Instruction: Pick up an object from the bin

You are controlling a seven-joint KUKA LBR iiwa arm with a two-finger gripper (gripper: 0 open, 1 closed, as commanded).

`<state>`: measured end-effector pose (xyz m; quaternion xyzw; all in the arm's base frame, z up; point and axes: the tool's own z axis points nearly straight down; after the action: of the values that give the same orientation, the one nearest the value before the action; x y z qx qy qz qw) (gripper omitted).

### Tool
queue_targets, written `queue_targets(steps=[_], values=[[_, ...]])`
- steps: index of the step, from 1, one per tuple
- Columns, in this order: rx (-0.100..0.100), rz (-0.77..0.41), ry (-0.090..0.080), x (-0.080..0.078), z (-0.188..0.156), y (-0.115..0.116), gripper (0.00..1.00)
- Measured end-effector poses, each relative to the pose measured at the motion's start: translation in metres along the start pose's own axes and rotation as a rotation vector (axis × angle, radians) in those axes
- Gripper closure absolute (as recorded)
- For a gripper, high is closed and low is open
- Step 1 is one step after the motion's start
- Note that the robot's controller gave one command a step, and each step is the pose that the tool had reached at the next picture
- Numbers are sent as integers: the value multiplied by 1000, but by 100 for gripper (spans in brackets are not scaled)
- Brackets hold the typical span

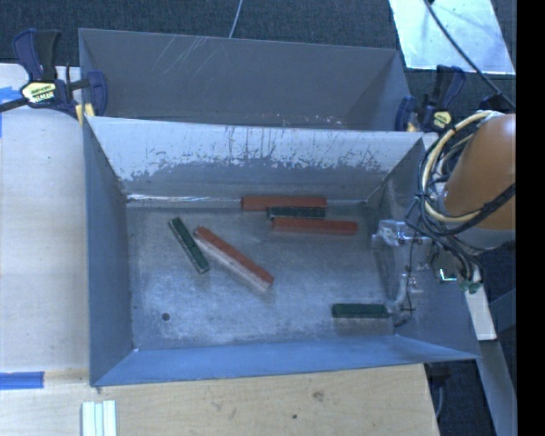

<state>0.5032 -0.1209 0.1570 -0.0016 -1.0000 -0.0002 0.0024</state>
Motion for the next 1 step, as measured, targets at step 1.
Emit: queue_targets(steps=[1], values=[[1,-3,-8,-2,-4,0,0]])
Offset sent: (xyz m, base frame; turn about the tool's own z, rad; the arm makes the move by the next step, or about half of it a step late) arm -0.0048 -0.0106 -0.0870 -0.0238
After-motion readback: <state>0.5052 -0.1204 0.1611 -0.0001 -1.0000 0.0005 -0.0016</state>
